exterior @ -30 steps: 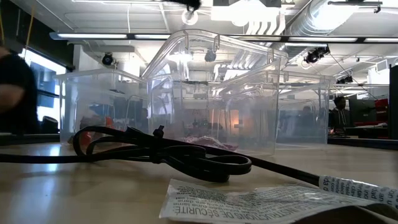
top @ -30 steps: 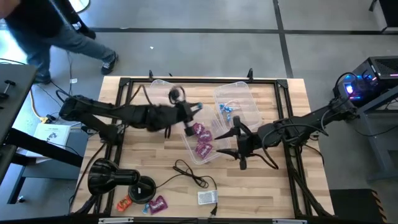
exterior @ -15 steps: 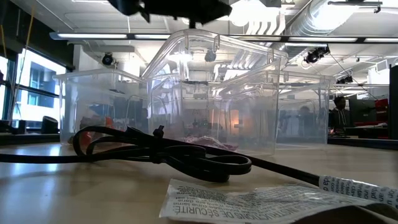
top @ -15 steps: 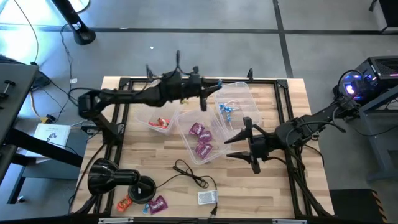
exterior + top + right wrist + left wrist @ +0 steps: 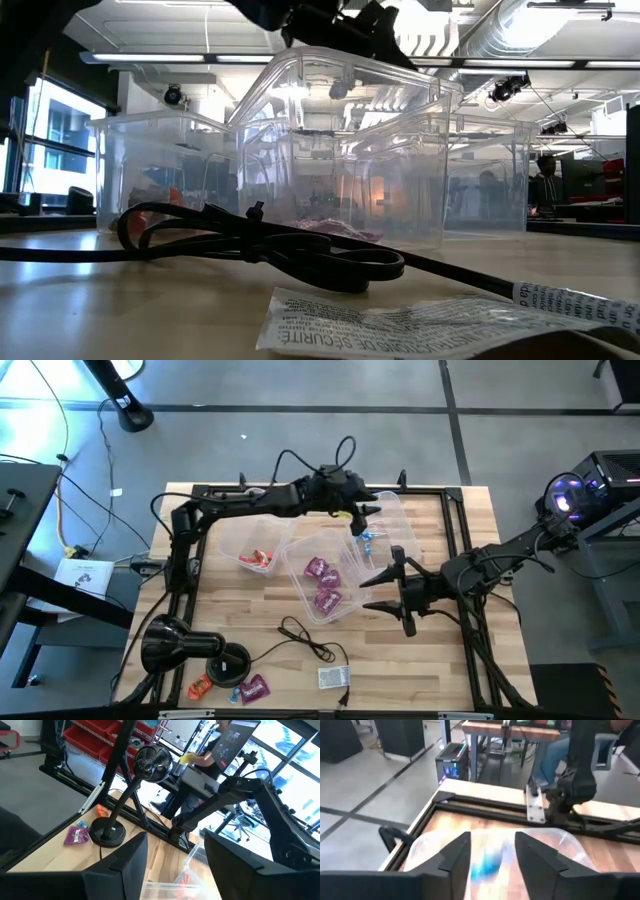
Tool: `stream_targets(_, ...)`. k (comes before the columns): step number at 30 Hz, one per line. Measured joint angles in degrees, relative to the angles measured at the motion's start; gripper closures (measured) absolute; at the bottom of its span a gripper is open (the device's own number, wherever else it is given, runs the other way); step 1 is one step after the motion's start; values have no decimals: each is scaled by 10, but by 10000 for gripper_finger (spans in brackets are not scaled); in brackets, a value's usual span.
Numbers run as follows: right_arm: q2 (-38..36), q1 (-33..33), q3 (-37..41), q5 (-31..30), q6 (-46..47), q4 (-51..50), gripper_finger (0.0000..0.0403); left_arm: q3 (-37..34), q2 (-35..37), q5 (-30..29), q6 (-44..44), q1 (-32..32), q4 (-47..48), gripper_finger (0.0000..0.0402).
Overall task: Sort candy
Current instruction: Put the blue candy into the right transparent bin, then put the violet candy into the center transparent bin
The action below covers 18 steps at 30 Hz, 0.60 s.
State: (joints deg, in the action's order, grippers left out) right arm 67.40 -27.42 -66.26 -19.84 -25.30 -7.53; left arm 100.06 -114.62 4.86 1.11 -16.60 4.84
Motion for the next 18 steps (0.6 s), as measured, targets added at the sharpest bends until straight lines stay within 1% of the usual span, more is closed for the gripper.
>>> stream_targets(5, 0, 0, 0, -7, 4, 0, 210, 6, 12, 22, -4, 9, -7, 210)
stream_targets(7, 0, 0, 0, -8, 4, 0, 210, 7, 25, 24, -8, 13, 15, 197)
stream_targets(9, 0, -2, 0, -12, 4, 0, 210, 7, 49, 24, -10, 15, 82, 191)
stream_targets(13, 0, -4, 0, -16, 8, 0, 210, 2, 116, 24, -5, 27, 286, 187)
stream_targets(14, 0, -4, 0, -16, 8, 0, 210, -3, 135, 23, 0, 34, 323, 187)
stream_targets(16, 0, -4, 0, -16, 8, -1, 210, -20, 175, 21, 5, 57, 373, 187)
stream_targets(18, 0, -4, 0, -16, 9, -1, 210, -44, 218, 7, 6, 86, 384, 187)
